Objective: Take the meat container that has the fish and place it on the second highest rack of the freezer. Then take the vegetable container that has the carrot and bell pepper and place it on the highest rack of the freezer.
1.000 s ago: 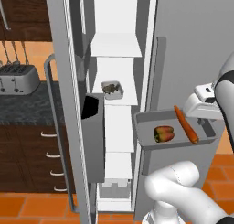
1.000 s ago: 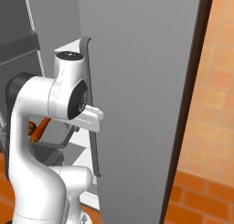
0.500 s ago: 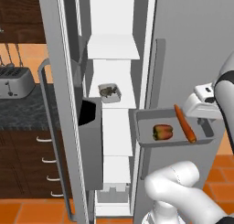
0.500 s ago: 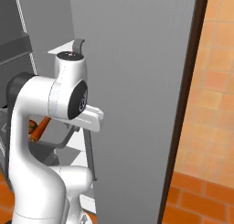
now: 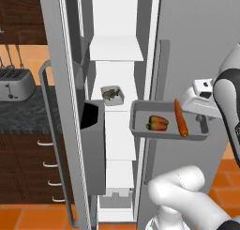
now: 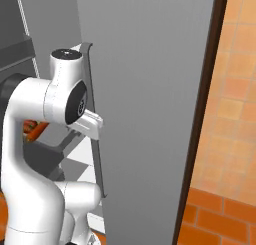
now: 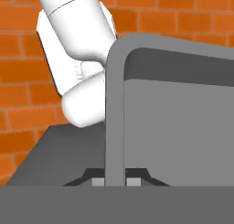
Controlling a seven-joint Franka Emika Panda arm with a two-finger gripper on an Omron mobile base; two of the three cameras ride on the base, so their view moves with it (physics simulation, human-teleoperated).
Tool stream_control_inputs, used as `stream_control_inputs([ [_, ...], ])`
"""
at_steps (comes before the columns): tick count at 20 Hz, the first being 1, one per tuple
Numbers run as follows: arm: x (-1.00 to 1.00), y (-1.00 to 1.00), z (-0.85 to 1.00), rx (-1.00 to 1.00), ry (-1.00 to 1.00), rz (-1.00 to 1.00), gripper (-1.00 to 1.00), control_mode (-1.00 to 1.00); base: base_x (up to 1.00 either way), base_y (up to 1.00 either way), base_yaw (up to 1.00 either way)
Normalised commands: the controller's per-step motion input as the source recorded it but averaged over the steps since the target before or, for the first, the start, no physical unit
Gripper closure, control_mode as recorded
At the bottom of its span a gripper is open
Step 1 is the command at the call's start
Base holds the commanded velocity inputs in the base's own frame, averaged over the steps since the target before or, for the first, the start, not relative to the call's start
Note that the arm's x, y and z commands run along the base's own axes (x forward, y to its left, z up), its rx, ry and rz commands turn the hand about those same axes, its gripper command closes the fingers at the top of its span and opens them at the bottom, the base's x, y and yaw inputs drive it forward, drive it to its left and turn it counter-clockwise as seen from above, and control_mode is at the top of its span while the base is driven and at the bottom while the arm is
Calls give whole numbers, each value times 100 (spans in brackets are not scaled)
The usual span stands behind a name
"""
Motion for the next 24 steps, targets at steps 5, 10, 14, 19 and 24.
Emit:
stream_control_inputs([
  [5, 0, 58, 46, 7, 0, -48, 100, -100, 0, 0, 0],
  [10, 10, 44, 43, 11, 0, -51, 100, -100, 0, 0, 0],
  [14, 37, 17, 41, 12, 2, -51, 100, -100, 0, 0, 0],
  [19, 53, 34, 23, 3, 0, -37, 100, -100, 0, 0, 0],
  [24, 73, 39, 11, 0, -3, -10, 100, -100, 0, 0, 0],
])
